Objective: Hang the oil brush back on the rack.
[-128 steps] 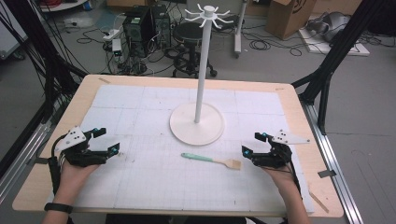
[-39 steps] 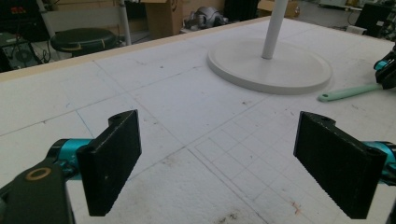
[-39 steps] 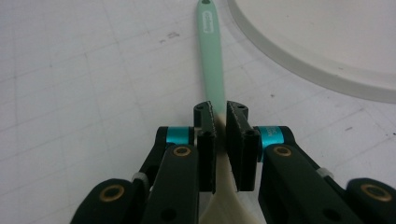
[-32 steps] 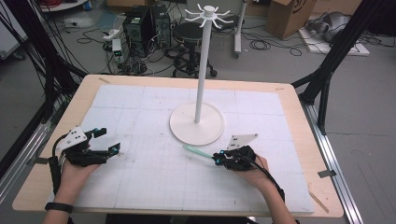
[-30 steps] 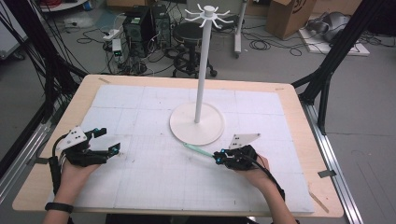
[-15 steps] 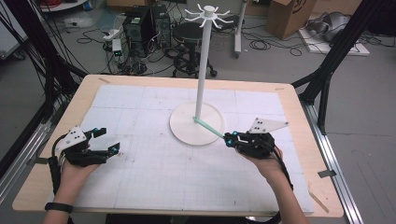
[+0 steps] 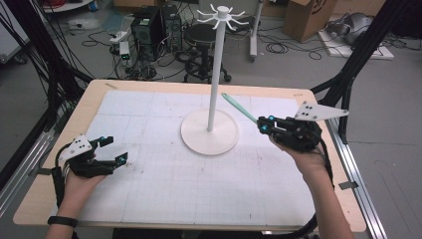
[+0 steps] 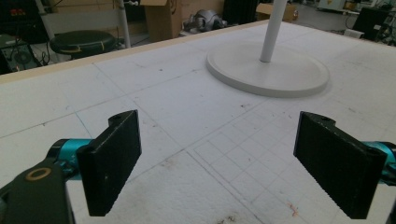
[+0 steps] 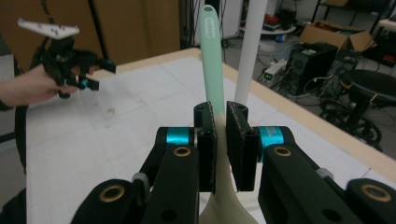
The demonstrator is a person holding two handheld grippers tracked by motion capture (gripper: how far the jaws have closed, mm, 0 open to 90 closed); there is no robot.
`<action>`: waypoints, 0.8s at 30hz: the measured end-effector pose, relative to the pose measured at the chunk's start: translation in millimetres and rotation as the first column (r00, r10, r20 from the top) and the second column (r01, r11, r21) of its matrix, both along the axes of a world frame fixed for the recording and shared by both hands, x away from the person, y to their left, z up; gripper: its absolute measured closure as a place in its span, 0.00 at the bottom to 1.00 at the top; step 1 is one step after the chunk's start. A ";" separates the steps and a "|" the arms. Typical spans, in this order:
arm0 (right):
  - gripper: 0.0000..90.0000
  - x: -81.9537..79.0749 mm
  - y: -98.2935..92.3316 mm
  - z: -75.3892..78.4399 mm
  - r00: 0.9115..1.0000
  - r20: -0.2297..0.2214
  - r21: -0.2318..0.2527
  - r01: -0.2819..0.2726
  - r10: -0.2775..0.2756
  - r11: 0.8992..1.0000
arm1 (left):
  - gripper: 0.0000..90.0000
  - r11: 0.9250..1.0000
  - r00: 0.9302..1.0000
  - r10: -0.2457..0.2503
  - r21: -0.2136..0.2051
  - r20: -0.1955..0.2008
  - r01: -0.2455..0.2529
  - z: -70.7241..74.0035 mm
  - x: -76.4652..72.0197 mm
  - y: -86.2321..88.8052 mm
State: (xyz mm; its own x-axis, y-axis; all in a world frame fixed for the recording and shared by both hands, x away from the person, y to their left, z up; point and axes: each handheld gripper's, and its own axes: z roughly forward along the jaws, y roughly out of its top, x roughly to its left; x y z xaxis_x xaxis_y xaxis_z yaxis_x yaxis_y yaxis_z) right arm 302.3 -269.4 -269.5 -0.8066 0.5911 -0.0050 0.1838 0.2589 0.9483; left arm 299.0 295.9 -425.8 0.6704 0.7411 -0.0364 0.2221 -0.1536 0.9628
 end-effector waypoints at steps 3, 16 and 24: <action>0.92 -1.1 -7.9 21.4 0.999 0.034 0.029 0.032 -0.033 0.999 | 0.17 1.000 1.000 -0.002 0.002 -0.003 0.002 -0.2 0.1 -0.1; 0.92 -3.2 -18.4 72.0 0.992 0.093 0.078 0.074 -0.081 0.994 | 0.17 1.000 1.000 -0.004 0.001 -0.004 0.004 -0.2 0.1 0.0; 0.92 -3.0 -14.8 95.8 0.990 0.115 0.102 0.074 -0.086 0.992 | 0.17 1.000 1.000 -0.006 0.001 -0.003 0.006 -0.4 0.5 0.2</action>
